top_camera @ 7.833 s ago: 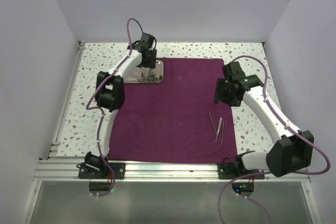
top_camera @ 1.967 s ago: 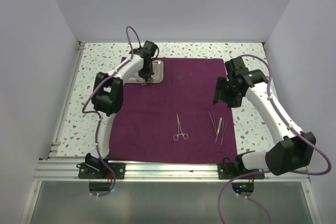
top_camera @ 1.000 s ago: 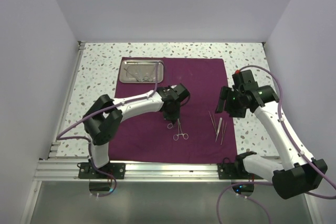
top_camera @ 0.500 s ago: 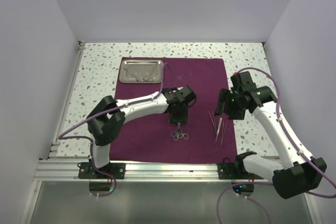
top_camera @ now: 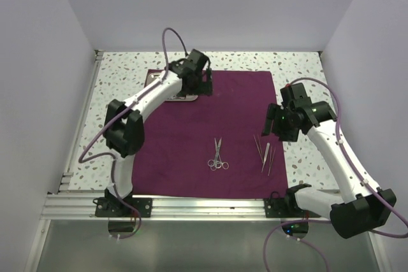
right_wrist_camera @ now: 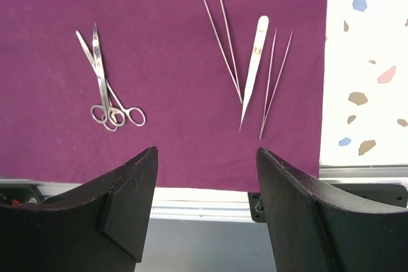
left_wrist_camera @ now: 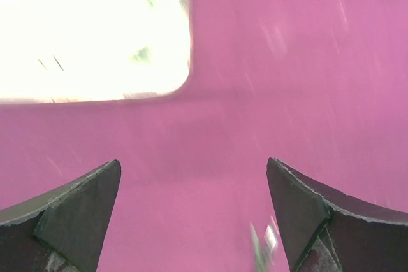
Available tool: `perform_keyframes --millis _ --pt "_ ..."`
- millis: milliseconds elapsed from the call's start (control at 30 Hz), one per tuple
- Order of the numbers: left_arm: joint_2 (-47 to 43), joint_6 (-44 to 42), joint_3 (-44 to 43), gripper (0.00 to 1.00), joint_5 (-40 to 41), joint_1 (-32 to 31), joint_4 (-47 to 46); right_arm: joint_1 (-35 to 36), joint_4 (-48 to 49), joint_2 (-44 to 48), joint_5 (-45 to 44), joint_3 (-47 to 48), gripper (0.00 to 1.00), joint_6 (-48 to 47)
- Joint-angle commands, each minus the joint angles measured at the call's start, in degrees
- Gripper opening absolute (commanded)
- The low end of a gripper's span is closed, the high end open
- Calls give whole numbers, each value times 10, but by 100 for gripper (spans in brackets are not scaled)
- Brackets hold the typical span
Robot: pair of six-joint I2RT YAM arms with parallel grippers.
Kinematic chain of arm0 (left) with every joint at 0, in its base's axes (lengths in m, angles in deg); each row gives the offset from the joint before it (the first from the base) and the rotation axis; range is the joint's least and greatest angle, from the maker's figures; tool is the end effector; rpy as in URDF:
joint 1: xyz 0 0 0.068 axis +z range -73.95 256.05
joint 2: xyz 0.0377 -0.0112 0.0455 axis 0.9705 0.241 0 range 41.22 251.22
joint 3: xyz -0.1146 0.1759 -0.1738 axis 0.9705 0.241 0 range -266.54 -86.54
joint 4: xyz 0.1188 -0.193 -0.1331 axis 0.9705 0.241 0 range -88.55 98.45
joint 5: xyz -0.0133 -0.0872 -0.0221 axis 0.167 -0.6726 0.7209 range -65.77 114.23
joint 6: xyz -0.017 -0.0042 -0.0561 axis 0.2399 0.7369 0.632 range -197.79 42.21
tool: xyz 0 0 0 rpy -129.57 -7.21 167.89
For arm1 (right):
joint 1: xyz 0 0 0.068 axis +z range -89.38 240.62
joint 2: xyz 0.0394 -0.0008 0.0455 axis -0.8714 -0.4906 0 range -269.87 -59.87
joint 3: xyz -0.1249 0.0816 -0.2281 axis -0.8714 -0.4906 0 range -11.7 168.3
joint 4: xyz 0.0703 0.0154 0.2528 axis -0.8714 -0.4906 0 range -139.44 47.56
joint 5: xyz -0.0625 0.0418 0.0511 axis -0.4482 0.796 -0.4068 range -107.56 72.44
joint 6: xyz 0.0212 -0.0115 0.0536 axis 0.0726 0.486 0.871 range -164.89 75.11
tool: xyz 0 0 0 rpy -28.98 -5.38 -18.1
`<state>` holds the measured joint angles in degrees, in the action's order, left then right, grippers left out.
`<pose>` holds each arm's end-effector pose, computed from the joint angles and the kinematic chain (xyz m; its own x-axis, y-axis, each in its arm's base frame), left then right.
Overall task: Open and lay out the surgical kit
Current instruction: Adjust the container in the surgical kit.
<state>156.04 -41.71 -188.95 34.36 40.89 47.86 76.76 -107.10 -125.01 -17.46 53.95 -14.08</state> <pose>0.3675 -0.2498 0.2592 -0.8553 -0.1066 -0.5070 -0.0138 0.9830 -0.1833 0.1978 0.0573 0.3100 -0.8852 0.2770 -0.3737 0.2034 0.9530 0.2246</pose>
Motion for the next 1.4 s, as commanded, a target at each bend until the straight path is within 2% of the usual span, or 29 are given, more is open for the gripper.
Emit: perform_keyframes --millis 0,167,400,600,733,967,1167,1367 --pt "81 -107 -104 99 27 60 8 2 -8 -8 -26 37 67 3" --pt "181 -167 -219 96 13 105 -3 1 -16 -33 -47 59 67 -4" --pt "222 -219 -218 93 6 120 -130 1 -21 -67 -55 72 67 -10" --pt "276 -229 -258 92 17 125 -167 1 -27 -82 -55 70 67 -7" --pt "312 -226 -280 89 31 124 -160 1 -32 -93 -56 71 66 -6" --pt "341 -203 -292 88 29 131 -176 1 -35 -126 -61 81 66 -12" --pt "341 -162 -293 81 14 163 -184 0 -35 -149 -70 99 66 -22" --pt "277 -132 -220 78 -87 192 -261 0 -31 -163 -76 104 66 -27"
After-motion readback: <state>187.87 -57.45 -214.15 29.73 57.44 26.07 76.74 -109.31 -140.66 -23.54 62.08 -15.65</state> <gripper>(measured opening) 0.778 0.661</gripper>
